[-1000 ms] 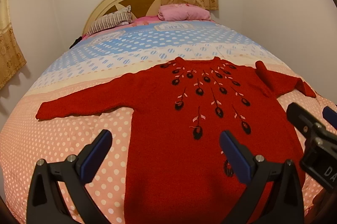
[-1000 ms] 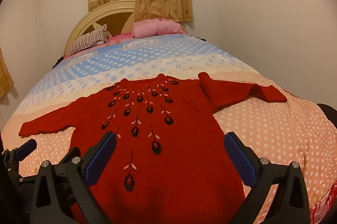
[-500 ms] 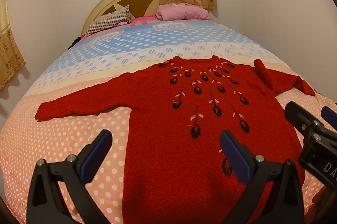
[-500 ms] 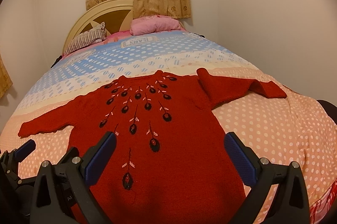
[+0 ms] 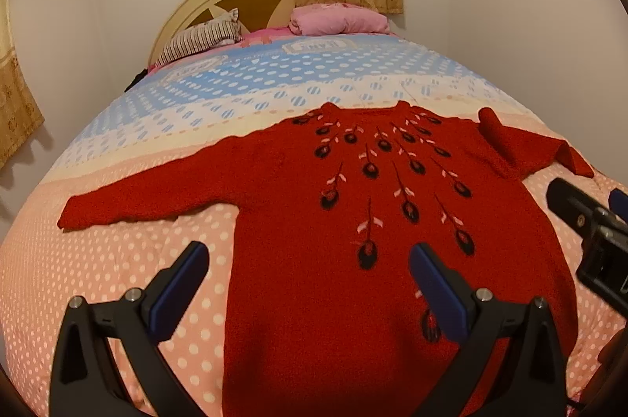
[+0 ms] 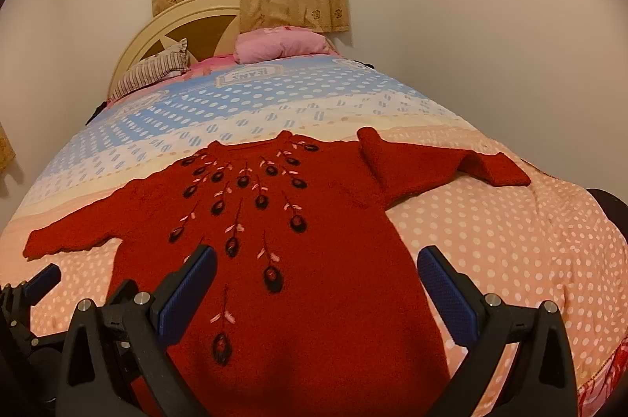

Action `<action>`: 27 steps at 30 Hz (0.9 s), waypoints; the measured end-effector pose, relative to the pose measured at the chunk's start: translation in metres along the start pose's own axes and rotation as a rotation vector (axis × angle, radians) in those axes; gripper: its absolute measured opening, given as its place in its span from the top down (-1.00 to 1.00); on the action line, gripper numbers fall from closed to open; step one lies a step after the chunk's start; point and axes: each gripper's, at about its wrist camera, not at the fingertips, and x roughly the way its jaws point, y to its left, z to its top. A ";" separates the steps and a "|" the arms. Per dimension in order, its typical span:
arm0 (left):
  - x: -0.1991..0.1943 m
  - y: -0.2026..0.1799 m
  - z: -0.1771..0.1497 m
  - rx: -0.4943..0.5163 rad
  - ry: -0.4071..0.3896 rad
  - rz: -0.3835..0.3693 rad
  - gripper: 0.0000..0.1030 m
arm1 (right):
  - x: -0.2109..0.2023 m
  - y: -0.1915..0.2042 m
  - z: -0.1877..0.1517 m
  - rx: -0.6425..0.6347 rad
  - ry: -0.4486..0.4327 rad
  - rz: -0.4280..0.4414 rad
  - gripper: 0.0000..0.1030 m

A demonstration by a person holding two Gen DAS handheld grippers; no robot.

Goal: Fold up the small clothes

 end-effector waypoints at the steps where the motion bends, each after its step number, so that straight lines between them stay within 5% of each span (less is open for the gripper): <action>1: 0.003 0.000 0.003 0.000 -0.006 0.005 -1.00 | 0.002 -0.002 0.002 0.002 0.000 -0.006 -0.98; 16: 0.080 0.018 0.027 -0.051 -0.022 0.002 -1.00 | 0.053 -0.062 0.039 0.061 -0.023 -0.081 -0.98; 21: 0.114 0.027 0.018 -0.082 0.030 0.024 -1.00 | 0.085 -0.165 0.055 0.238 -0.019 -0.122 -0.95; 25: 0.136 0.035 0.013 -0.137 0.149 -0.006 -1.00 | 0.123 -0.281 0.057 0.555 0.034 -0.092 -0.41; 27: 0.142 0.040 0.010 -0.173 0.180 -0.030 -1.00 | 0.145 -0.327 0.054 0.670 0.078 -0.123 -0.37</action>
